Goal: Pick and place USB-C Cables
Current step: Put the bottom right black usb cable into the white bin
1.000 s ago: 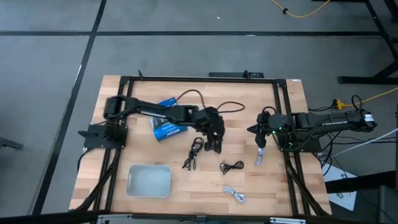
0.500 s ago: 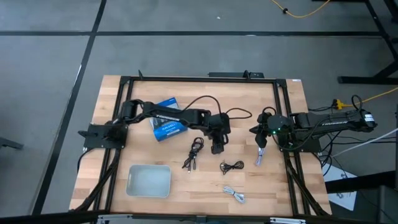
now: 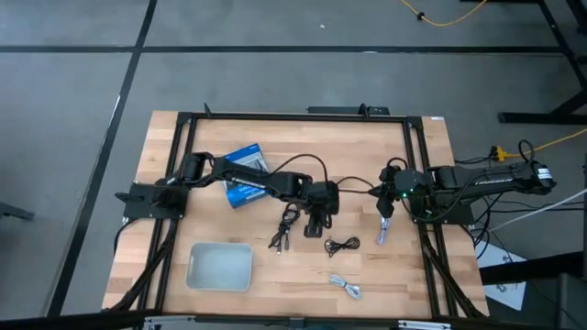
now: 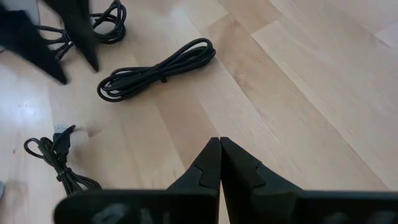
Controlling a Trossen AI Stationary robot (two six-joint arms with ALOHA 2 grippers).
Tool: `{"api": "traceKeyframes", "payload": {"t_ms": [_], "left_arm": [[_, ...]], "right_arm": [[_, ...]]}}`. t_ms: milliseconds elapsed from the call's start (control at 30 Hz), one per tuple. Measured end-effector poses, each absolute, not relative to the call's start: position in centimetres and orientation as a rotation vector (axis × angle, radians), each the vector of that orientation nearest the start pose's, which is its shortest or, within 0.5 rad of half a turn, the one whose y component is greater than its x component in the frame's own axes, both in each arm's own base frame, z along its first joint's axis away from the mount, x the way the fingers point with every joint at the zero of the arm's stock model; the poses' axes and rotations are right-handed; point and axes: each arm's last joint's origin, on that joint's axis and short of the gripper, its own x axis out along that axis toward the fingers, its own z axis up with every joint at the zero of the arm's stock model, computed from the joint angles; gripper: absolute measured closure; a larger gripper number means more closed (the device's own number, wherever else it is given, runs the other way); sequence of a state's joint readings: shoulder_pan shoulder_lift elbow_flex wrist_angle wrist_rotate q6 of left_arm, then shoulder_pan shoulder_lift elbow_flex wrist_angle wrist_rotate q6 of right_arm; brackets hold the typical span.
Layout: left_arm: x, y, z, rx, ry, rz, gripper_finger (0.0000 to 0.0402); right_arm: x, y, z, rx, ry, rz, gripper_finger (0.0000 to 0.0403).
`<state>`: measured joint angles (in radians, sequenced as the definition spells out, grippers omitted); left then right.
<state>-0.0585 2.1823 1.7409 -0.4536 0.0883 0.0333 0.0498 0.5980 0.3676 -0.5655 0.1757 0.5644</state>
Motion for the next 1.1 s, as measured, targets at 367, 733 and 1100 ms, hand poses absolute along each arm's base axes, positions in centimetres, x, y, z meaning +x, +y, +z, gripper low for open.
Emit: {"api": "traceKeyframes", "payload": {"t_ms": [367, 733, 1100], "left_arm": [[48.9, -6.2, 18.6, -0.097, 0.797, -0.246, 0.0251], [49.4, -8.9, 17.1, -0.145, 0.765, -0.236, 0.025], [49.6, -9.2, 17.7, -0.192, 0.753, -0.241, 0.025]], "right_arm": [[12.1, 0.0, 18.6, 0.433, 0.726, -0.362, 0.0395], [12.1, 0.0, 18.5, 0.428, 0.735, -0.362, 0.0395], [11.9, 0.0, 18.3, 0.422, 0.767, -0.368, 0.0395]]}}
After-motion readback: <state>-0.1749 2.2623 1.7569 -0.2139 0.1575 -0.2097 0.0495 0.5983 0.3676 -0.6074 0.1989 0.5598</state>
